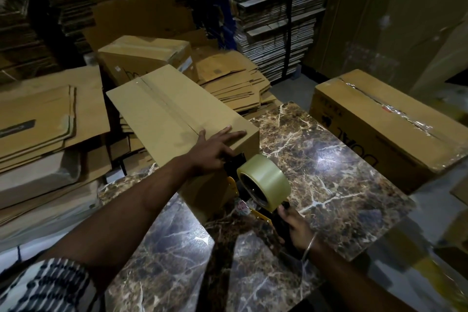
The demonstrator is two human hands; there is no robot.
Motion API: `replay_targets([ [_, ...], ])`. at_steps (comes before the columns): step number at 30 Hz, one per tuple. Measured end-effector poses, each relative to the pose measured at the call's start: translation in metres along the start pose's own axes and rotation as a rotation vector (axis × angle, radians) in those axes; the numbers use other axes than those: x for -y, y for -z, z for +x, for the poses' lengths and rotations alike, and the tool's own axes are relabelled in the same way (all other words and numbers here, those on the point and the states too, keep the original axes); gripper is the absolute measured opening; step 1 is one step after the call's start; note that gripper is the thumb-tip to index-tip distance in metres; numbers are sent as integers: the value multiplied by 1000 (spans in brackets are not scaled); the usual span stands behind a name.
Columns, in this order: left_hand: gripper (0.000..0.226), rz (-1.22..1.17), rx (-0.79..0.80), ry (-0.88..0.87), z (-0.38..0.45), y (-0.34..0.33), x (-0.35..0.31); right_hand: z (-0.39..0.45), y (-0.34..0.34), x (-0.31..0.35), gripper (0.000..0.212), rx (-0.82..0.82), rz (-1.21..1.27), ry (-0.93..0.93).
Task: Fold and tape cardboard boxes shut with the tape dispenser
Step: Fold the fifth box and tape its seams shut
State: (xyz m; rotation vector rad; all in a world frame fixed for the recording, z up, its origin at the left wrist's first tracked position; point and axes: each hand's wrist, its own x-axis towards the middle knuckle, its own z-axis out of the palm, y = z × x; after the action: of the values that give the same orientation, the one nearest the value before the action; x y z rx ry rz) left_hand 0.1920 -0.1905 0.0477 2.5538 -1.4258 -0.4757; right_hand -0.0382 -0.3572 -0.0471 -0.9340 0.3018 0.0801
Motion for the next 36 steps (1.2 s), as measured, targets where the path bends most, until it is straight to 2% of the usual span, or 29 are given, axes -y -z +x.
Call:
replay_targets([
  [2,36,-8,-5,9,0,0,0,3,2,2,26,-23,-68,22],
  [3,36,-16,-6,9,0,-1,1,5,5,1,14,-45,-86,25],
  [4,34,-26,-6,6,1,-1,2,8,9,-2,24,-37,-90,29],
  [6,25,-48,-11,-6,0,-3,4,13,15,-7,63,-40,-58,31],
  [7,17,-60,-16,-8,0,-3,4,14,19,-9,74,-59,-22,31],
  [9,8,-71,-27,1,0,-4,5,16,31,-14,67,-84,48,40],
  [11,10,-48,-40,9,0,-6,5,15,43,-18,56,-117,73,11],
  [15,14,22,-43,28,0,-4,-1,10,65,-20,63,-201,8,-17],
  [18,14,83,-43,52,2,-1,-9,11,63,-11,56,-200,1,17],
  [20,16,210,-59,62,6,3,-18,11,66,-10,54,-200,-11,30],
  [23,18,385,-69,82,14,9,-30,13,67,-7,72,-207,-30,32],
  [29,13,403,-84,175,25,6,-31,13,76,2,84,-213,-12,58],
  [36,11,457,-110,189,30,5,-36,14,79,17,71,-198,-4,110],
])
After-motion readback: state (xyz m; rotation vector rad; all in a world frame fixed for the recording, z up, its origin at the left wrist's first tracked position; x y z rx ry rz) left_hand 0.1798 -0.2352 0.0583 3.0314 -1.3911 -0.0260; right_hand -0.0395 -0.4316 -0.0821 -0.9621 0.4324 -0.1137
